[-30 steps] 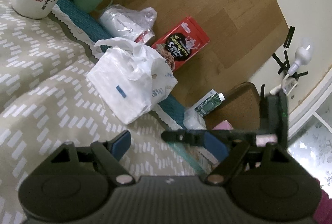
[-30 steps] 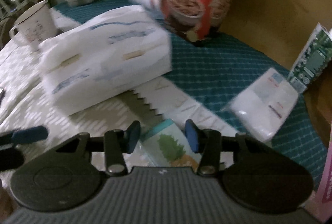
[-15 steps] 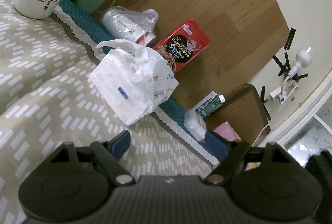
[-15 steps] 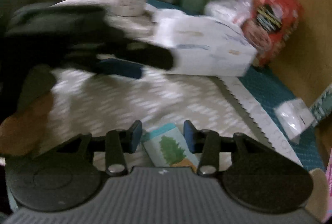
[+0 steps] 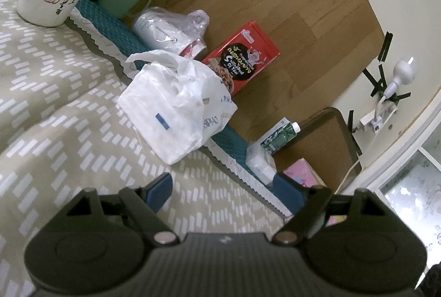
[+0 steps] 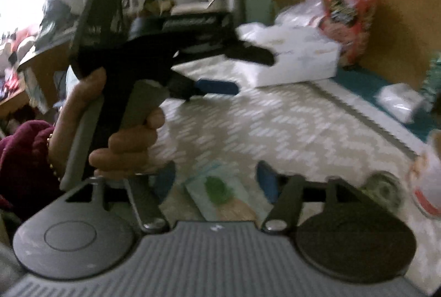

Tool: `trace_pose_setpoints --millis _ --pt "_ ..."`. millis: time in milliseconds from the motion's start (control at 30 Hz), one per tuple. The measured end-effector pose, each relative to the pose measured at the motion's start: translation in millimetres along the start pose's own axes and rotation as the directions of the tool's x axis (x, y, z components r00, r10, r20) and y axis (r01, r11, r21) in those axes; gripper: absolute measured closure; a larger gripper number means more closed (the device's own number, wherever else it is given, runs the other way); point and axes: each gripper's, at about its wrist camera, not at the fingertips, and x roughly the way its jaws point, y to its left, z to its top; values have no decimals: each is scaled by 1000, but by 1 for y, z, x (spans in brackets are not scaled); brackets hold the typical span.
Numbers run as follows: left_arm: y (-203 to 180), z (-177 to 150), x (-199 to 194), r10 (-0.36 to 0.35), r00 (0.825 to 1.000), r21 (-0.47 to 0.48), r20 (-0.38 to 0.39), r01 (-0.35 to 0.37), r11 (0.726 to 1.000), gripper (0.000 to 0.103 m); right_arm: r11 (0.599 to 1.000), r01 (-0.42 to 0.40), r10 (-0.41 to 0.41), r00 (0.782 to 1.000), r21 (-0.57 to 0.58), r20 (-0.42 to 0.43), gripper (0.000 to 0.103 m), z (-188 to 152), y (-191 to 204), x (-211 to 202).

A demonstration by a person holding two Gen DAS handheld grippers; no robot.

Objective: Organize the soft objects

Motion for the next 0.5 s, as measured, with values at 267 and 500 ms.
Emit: trace_pose_setpoints --millis 267,500 --pt "-7 -4 3 27 999 48 -28 -26 999 18 998 44 -46 998 -49 -33 21 -29 -13 -13" --pt "-19 -12 -7 33 996 84 -86 -25 996 18 996 37 -37 999 75 -2 45 -37 -23 -16"
